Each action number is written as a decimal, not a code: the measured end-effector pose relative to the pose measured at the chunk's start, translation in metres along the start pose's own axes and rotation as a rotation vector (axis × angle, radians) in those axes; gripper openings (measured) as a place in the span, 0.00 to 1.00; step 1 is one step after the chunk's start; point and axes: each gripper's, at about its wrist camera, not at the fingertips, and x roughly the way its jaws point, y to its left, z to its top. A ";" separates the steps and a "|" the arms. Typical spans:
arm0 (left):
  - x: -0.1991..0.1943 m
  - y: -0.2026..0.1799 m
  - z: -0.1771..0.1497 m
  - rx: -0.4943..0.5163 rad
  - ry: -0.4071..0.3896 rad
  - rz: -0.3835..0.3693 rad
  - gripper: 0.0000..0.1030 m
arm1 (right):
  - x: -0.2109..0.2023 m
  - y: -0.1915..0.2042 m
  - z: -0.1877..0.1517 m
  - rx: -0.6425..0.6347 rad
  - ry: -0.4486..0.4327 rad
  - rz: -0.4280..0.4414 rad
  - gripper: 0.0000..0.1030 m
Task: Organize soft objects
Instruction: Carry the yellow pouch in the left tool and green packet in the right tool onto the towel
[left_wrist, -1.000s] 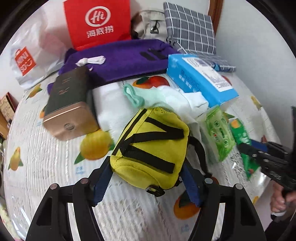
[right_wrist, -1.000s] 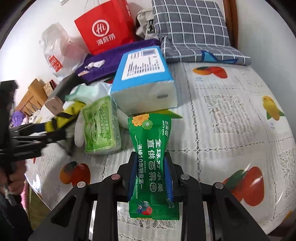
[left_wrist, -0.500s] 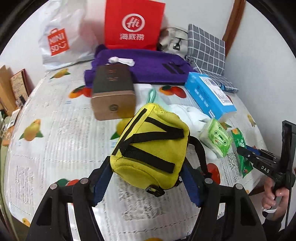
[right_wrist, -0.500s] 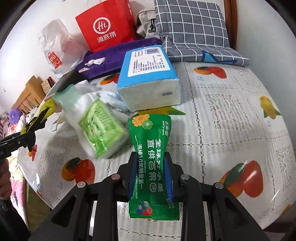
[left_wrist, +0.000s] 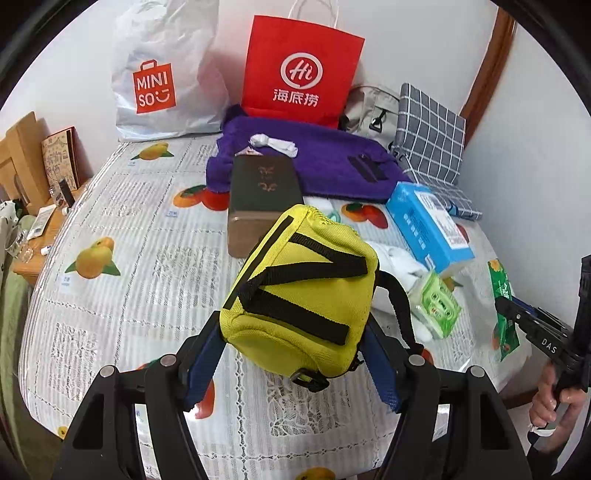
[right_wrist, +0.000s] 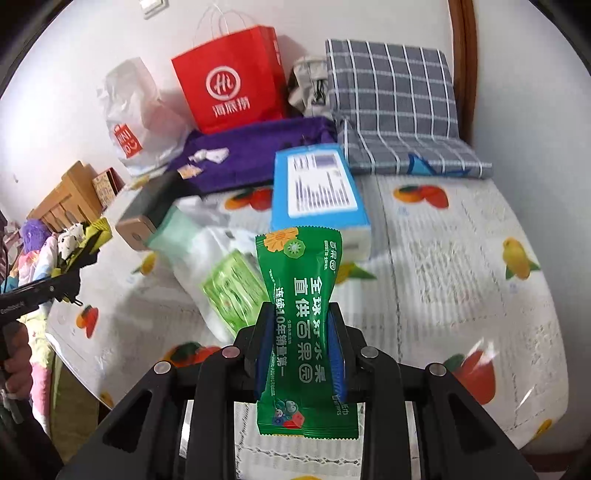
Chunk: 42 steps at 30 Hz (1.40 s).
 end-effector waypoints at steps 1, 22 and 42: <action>-0.001 0.000 0.003 -0.002 -0.004 -0.004 0.67 | -0.003 0.002 0.004 -0.005 -0.008 -0.002 0.27; 0.013 -0.011 0.076 -0.013 -0.024 -0.026 0.67 | -0.005 0.028 0.090 -0.053 -0.096 0.006 0.27; 0.034 0.006 0.152 -0.041 -0.059 0.034 0.67 | 0.033 0.023 0.167 -0.060 -0.120 0.001 0.27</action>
